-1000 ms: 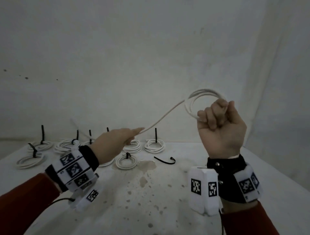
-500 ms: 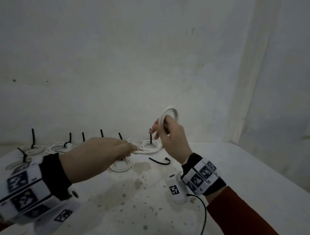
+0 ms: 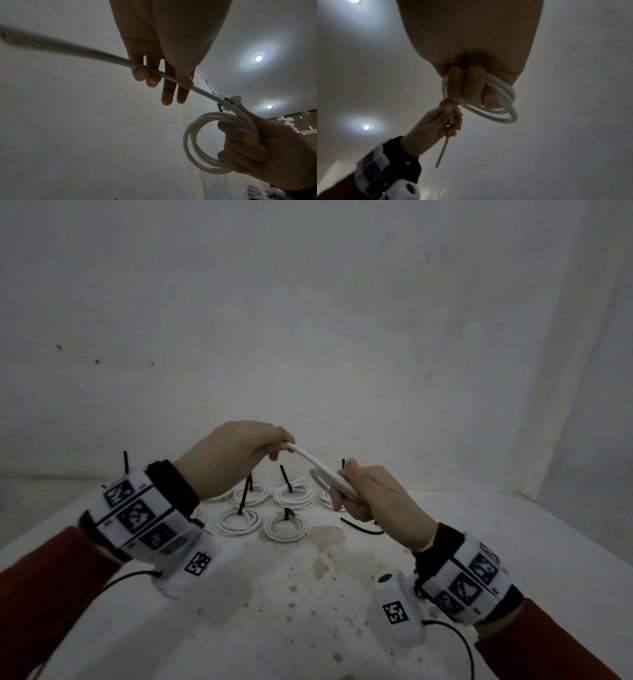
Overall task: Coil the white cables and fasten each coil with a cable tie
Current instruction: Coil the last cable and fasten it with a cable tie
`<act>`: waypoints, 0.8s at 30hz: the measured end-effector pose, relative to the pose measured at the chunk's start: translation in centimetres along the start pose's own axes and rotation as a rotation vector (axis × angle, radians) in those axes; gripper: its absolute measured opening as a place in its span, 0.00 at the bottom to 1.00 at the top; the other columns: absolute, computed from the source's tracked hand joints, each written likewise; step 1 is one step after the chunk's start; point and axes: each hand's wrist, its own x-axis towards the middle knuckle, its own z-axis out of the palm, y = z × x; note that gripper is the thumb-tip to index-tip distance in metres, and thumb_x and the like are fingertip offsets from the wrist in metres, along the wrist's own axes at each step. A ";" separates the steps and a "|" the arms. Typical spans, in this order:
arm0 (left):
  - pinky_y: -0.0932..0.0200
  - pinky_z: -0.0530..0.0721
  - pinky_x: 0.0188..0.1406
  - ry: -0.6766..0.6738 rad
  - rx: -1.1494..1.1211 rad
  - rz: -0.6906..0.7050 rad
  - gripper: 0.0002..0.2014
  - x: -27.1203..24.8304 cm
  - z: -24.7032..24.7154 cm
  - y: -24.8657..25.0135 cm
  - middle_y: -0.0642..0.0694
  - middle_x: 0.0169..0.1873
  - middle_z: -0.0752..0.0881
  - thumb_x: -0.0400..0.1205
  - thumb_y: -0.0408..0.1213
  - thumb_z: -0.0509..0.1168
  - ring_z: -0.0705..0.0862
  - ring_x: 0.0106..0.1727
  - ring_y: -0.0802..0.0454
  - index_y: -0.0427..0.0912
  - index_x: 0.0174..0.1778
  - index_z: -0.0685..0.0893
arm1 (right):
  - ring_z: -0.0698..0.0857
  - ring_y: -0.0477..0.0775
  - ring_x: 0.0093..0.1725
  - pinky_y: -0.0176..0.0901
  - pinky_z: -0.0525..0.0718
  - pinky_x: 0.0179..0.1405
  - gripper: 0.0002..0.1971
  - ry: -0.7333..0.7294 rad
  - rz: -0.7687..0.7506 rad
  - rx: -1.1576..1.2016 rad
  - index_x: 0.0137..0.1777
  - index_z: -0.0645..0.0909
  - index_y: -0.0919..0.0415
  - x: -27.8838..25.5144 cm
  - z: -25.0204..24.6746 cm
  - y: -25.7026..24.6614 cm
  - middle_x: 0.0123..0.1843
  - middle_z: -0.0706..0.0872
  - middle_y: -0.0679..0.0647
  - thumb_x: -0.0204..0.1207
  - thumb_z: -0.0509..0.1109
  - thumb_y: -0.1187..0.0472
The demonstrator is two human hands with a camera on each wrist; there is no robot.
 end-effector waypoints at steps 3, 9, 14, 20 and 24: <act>0.78 0.71 0.39 0.054 -0.116 -0.047 0.17 0.5 1.1 0.2 0.56 0.34 0.83 0.85 0.48 0.53 0.77 0.36 0.71 0.43 0.50 0.84 | 0.60 0.46 0.18 0.35 0.59 0.19 0.31 0.103 0.064 0.125 0.24 0.78 0.59 0.1 0.0 -0.4 0.17 0.64 0.49 0.81 0.50 0.41; 0.68 0.75 0.36 0.099 -0.334 -0.272 0.12 0.3 4.1 2.3 0.59 0.37 0.85 0.85 0.46 0.53 0.79 0.32 0.58 0.54 0.53 0.83 | 0.54 0.47 0.15 0.42 0.52 0.23 0.32 0.215 0.076 0.425 0.20 0.74 0.57 0.5 0.0 -0.8 0.13 0.58 0.48 0.78 0.50 0.37; 0.68 0.77 0.43 0.263 -0.747 -0.452 0.15 0.1 6.4 4.6 0.50 0.42 0.89 0.88 0.41 0.51 0.82 0.37 0.63 0.48 0.52 0.84 | 0.52 0.47 0.15 0.37 0.54 0.18 0.34 0.335 0.097 0.548 0.19 0.69 0.57 1.2 0.7 -0.9 0.14 0.57 0.49 0.83 0.47 0.39; 0.55 0.73 0.46 0.428 -1.009 -0.656 0.21 0.8 7.8 6.4 0.50 0.37 0.82 0.88 0.48 0.48 0.76 0.41 0.51 0.51 0.44 0.87 | 0.55 0.47 0.18 0.45 0.51 0.27 0.34 0.517 0.107 0.662 0.18 0.69 0.54 2.3 2.3 0.0 0.15 0.58 0.48 0.88 0.45 0.44; 0.63 0.71 0.35 0.462 -1.157 -0.768 0.19 1.4 8.1 6.5 0.52 0.27 0.74 0.89 0.42 0.47 0.72 0.32 0.56 0.39 0.44 0.81 | 0.60 0.47 0.22 0.43 0.54 0.29 0.32 0.605 0.142 0.748 0.23 0.72 0.55 2.7 3.4 1.4 0.18 0.63 0.47 0.88 0.47 0.46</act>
